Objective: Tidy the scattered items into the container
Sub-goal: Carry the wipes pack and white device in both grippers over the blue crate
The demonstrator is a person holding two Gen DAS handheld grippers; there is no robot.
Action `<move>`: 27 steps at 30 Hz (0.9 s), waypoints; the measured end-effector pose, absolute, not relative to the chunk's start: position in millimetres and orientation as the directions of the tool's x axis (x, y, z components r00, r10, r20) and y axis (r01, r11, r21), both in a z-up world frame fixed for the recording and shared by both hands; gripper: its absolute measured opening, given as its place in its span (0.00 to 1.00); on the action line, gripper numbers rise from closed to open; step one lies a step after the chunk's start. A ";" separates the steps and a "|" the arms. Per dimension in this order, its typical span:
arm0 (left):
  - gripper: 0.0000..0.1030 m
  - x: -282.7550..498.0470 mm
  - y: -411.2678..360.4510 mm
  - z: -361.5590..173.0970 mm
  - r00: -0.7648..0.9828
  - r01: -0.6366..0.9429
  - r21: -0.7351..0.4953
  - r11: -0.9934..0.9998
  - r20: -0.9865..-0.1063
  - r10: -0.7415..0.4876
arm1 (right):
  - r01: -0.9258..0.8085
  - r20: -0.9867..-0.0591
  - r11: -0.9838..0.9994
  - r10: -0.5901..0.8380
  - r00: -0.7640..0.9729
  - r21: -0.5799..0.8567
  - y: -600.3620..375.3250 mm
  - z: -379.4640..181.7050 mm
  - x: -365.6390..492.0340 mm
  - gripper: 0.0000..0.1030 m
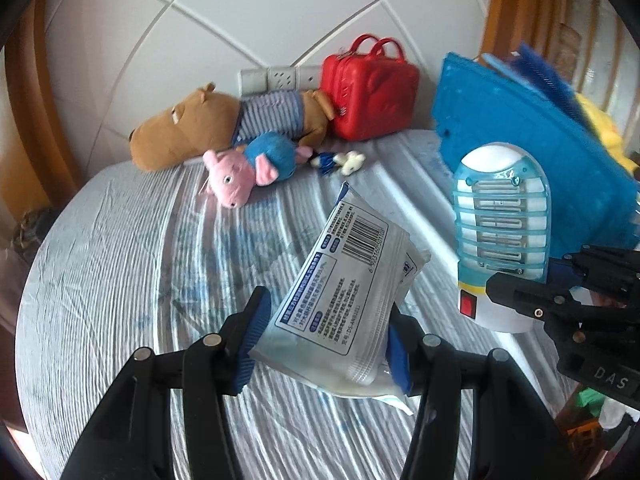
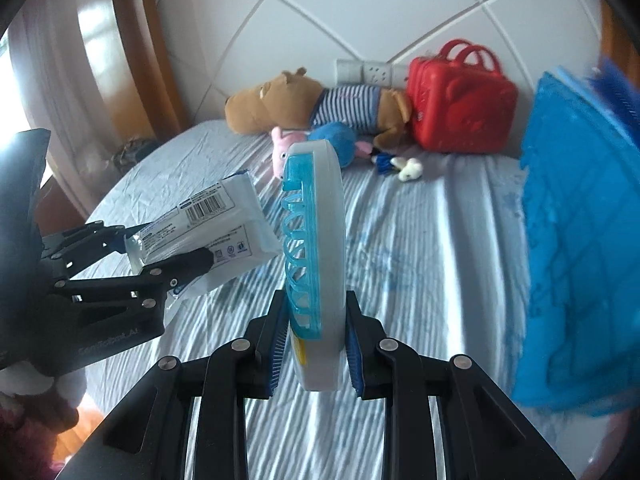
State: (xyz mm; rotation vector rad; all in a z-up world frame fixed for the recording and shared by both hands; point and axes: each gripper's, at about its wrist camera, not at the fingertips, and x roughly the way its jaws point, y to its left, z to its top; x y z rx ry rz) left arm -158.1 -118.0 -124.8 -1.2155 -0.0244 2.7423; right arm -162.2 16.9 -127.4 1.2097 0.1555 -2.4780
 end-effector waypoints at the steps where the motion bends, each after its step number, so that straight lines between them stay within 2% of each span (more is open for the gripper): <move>1: 0.51 -154.3 -115.7 -122.0 -0.667 -0.134 -0.073 -0.988 -0.731 0.144 | 0.372 -0.776 -0.926 -0.278 -0.567 0.060 18.1 -123.6 -155.8 0.25; 8: 0.51 -131.2 -91.4 -95.8 -0.696 -0.218 -0.072 -0.973 -0.687 0.206 | 0.313 -0.743 -0.948 -0.247 -0.622 0.053 36.2 -99.8 -120.6 0.25; 15: 0.51 -123.5 -31.2 -42.0 -0.751 -0.318 -0.056 -0.946 -0.594 0.288 | 0.214 -0.660 -0.976 -0.188 -0.728 0.042 104.4 -51.6 -91.3 0.25; 23: 0.51 -145.0 97.1 11.4 -0.807 -0.386 -0.060 -0.920 -0.462 0.369 | 0.124 -0.555 -0.992 -0.121 -0.823 0.033 237.1 -4.4 -84.0 0.25; 27: 0.51 -161.3 173.7 21.5 -0.803 -0.418 -0.057 -0.907 -0.444 0.398 | 0.124 -0.549 -0.992 -0.109 -0.828 0.011 307.3 9.3 -99.1 0.25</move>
